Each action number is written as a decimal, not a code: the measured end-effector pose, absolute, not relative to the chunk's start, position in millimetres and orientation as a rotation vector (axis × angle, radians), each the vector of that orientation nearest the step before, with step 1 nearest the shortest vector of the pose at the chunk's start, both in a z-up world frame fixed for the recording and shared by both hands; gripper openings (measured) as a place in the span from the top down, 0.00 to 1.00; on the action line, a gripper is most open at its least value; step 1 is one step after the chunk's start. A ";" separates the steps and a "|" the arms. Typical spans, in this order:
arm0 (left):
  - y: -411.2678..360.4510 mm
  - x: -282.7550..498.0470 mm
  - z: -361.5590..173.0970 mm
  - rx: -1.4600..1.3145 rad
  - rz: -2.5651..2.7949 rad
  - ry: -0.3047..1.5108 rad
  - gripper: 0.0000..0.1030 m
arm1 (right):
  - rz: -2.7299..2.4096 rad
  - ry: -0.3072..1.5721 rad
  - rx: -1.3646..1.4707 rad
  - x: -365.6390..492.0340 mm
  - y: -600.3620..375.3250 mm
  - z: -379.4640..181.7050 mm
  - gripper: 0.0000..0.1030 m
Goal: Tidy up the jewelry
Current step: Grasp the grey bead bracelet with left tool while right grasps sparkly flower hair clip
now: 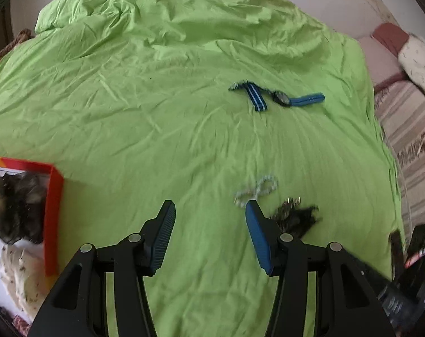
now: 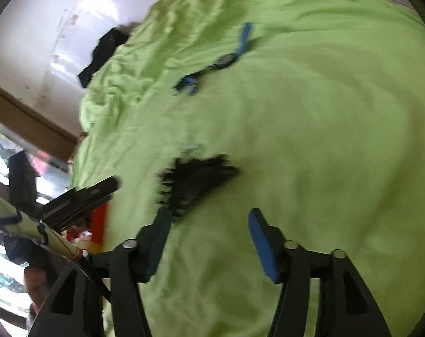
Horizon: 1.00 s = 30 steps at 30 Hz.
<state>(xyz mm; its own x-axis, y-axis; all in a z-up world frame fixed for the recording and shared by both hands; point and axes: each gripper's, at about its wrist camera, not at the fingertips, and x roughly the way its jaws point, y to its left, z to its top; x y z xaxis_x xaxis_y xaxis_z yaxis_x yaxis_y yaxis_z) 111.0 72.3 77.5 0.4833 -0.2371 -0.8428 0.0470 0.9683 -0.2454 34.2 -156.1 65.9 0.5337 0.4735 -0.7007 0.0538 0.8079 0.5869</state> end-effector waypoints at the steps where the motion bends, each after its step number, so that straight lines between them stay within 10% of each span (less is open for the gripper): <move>1: 72.9 113.1 78.9 -0.206 -0.171 1.046 0.51 | 0.275 0.989 0.597 41.2 -148.9 66.3 0.37; 5: 73.5 118.6 80.6 -0.175 -0.155 1.035 0.51 | 0.281 1.011 0.612 69.7 -124.6 56.6 0.37; 10: 67.2 127.5 70.0 -0.159 -0.186 1.070 0.51 | 0.201 1.071 0.545 70.5 -126.8 37.5 0.67; 21: 2.9 147.7 26.9 0.003 -0.318 1.143 0.51 | 0.151 1.014 0.566 33.5 -187.4 35.4 0.67; 23: -6.9 149.8 22.7 0.065 -0.311 1.135 0.54 | 0.186 1.003 0.587 30.6 -185.8 36.5 0.65; 25: -12.3 149.4 20.3 0.121 -0.284 1.128 0.86 | 0.219 0.993 0.613 26.2 -185.5 38.0 0.55; 30: 5.7 141.6 33.1 0.057 -0.284 1.110 0.90 | 0.252 0.960 0.677 22.3 -180.4 45.6 0.32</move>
